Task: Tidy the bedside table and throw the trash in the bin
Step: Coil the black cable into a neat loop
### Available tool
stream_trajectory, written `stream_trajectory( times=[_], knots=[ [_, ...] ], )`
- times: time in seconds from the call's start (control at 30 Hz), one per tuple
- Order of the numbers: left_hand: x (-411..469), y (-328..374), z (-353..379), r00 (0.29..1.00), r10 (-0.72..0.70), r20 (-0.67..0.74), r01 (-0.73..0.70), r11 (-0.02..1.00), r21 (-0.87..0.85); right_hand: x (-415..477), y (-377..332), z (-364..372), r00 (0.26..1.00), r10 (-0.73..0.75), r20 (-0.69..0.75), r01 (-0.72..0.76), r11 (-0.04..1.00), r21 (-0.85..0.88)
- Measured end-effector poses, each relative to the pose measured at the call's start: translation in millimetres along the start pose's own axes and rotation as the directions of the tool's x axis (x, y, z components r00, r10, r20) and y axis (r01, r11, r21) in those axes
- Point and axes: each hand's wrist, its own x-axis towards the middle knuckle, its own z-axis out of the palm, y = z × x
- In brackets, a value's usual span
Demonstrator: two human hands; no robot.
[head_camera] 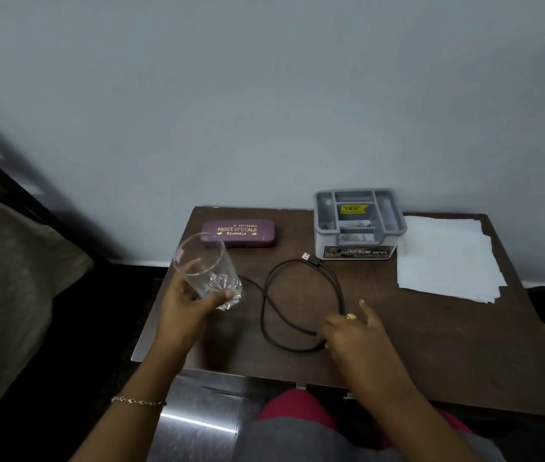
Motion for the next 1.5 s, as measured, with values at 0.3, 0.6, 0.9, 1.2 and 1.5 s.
stream_trajectory(
  times=[0.3,0.6,0.9,1.2,1.5],
  knots=[
    [37,9,-16,0.993,0.048,-0.103,-0.043,0.998,0.054,-22,35,2,0.989,0.131,-0.066,-0.125,0.989,0.080],
    [50,-14,-13,0.997,0.010,-0.081,-0.001,0.993,0.117,-23,34,7,0.983,0.171,-0.071,-0.166,0.983,0.078],
    [46,-16,-10,1.000,-0.023,-0.014,0.024,0.996,0.084,-20,33,5,0.980,0.197,-0.016,-0.193,0.972,0.133],
    [-73,-26,-2,0.931,-0.108,-0.349,0.259,0.869,0.421,-21,25,-12,0.941,0.338,-0.022,-0.286,0.825,0.488],
    [-111,-32,16,0.811,-0.567,-0.145,0.573,0.820,0.001,-4,20,-18,0.699,0.674,0.240,-0.698,0.570,0.433]
  ],
)
